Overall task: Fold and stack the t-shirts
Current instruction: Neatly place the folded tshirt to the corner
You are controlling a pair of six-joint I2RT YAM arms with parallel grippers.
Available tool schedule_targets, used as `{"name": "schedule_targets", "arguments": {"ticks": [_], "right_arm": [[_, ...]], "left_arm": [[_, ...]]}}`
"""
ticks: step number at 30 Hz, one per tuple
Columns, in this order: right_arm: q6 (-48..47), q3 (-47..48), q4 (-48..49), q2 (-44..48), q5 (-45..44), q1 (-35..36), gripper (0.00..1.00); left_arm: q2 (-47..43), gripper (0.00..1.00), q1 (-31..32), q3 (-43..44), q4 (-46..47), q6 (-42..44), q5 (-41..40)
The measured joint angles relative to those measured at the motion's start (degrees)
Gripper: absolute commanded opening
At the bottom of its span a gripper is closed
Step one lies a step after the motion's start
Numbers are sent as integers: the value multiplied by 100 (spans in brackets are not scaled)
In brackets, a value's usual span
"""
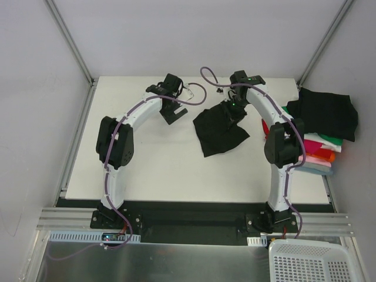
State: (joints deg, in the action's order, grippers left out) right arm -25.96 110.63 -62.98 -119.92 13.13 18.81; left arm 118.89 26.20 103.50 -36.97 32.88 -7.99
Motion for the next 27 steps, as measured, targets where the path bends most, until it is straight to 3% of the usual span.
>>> {"name": "schedule_targets", "arguments": {"ticks": [12, 27], "right_arm": [[-225, 809, -549, 66, -702, -782, 1], [-490, 1034, -1147, 1169, -1141, -1438, 1]], "left_arm": [[-2, 95, 170, -540, 195, -98, 2], [-15, 95, 415, -1005, 474, -304, 26]]}}
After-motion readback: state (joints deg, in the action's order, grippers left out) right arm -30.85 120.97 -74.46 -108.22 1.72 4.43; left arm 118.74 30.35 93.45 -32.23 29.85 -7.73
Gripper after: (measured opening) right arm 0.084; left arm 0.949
